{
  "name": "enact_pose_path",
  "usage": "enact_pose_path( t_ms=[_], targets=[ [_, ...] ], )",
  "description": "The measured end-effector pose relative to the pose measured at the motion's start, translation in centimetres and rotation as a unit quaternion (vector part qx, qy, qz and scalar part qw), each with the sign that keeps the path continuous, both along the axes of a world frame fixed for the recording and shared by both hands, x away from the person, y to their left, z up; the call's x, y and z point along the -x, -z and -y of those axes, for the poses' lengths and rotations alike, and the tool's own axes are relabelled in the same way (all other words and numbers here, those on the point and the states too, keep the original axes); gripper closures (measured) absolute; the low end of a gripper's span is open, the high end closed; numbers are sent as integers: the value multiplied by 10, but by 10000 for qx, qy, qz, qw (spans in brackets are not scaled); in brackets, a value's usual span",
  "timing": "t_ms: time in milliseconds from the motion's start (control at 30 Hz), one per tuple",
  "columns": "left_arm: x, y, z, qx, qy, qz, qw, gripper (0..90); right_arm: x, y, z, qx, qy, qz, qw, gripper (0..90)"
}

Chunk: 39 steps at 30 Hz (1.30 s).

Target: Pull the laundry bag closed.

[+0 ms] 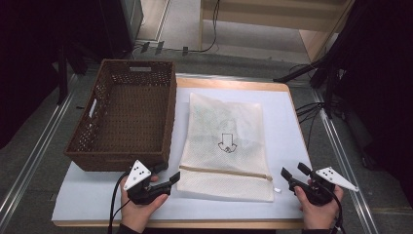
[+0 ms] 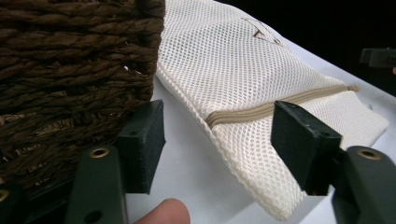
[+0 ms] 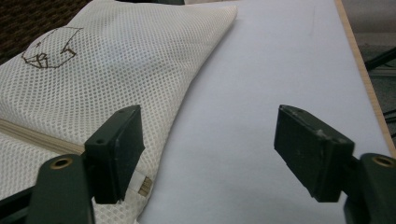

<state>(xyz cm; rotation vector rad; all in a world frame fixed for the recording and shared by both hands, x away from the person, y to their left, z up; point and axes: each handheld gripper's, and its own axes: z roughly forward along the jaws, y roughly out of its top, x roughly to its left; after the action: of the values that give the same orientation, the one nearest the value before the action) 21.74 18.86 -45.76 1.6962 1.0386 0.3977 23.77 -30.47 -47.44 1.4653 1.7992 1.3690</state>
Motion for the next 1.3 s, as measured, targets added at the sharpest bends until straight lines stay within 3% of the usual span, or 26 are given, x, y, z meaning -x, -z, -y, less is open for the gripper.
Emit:
enact_pose_path(
  t_ms=[133,333,467,633,767,1000,1167,1300],
  targets=[
    [3,-2,-5,-12,-77,7,10000,248,0,1,2,18,-96,-63,9999,143],
    [5,-4,-17,46,-183,-86,9998,134,-1,3,0,91,-240,-57,9997,131],
    [11,-9,-27,71,-129,108,9998,94,-2,5,0,100,-262,-114,9995,112],
    [14,-11,-38,145,-70,199,9997,28,-2,6,0,80,-260,-152,9995,103],
    [16,-12,-47,298,-95,212,9993,27,-2,7,1,75,-268,-170,9995,97],
    [21,-11,-60,62,-356,252,9990,17,-2,9,4,70,-227,-183,9995,97],
    [23,-13,-66,143,-481,388,9980,3,-2,9,4,102,-185,-211,9996,98],
    [23,-11,-68,137,-501,378,9979,3,-2,10,4,102,-178,-221,9995,100]
  ],
)
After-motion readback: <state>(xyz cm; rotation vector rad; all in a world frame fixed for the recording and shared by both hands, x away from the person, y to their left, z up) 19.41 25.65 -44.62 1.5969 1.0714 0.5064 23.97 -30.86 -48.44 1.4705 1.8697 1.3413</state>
